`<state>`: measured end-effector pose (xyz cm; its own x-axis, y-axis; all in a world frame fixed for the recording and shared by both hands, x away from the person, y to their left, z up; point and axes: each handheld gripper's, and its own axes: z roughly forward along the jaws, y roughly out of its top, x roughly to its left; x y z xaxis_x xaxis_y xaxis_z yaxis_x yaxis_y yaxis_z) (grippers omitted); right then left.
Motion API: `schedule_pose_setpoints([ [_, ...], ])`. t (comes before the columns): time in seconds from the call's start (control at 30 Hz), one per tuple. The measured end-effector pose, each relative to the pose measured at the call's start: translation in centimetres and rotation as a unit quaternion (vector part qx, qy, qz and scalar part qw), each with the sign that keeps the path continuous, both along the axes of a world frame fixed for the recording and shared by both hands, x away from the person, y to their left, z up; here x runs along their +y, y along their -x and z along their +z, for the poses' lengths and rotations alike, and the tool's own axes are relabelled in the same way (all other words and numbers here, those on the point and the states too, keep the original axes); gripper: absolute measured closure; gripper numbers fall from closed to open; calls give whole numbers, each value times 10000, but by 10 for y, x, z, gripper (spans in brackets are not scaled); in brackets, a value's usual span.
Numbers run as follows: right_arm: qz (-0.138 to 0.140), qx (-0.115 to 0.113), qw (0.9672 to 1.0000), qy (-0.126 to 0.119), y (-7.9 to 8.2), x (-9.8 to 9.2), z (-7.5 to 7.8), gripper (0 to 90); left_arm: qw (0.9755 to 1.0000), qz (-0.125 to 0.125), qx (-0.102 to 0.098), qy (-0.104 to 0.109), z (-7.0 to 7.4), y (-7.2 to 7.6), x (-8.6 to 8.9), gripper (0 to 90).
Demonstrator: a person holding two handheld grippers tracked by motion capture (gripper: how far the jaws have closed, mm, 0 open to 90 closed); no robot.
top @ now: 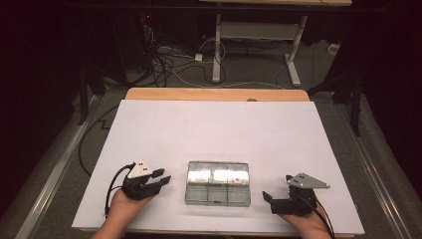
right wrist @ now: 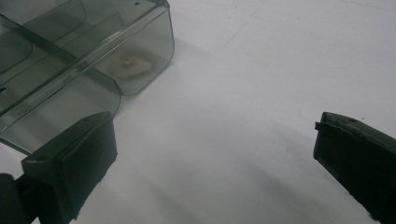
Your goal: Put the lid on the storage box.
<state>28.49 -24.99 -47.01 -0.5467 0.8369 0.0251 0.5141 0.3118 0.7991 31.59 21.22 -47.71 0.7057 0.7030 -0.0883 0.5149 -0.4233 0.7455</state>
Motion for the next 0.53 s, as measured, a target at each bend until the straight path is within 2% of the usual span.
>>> schedule_pose_setpoints([
  [0.1, 2, -8, 10000, -15, 0, 0, 0, 5, 9999, -29, 98, -113, -3, -2, -5, 287],
  [0.17, -6, -9, 10000, -33, 0, 0, 0, 5, 9998, 42, 52, -165, -3, -2, -6, 166],
  [0.27, -12, -22, 10000, -62, 0, -1, 0, 5, 9997, 227, 52, 13, -2, -3, -5, 30],
  [0.3, -21, -19, 10000, -71, 0, -1, 0, 5, 9996, 248, 86, 47, -2, -4, -4, 0],
  [0.4, -22, -36, 10000, -77, 1, -1, 0, 5, 9992, 394, 70, 63, -1, -5, -2, 0],
  [0.53, -42, -56, 9999, -87, 1, -2, 0, 5, 9990, 416, 145, 87, -2, -7, 0, 0],
])
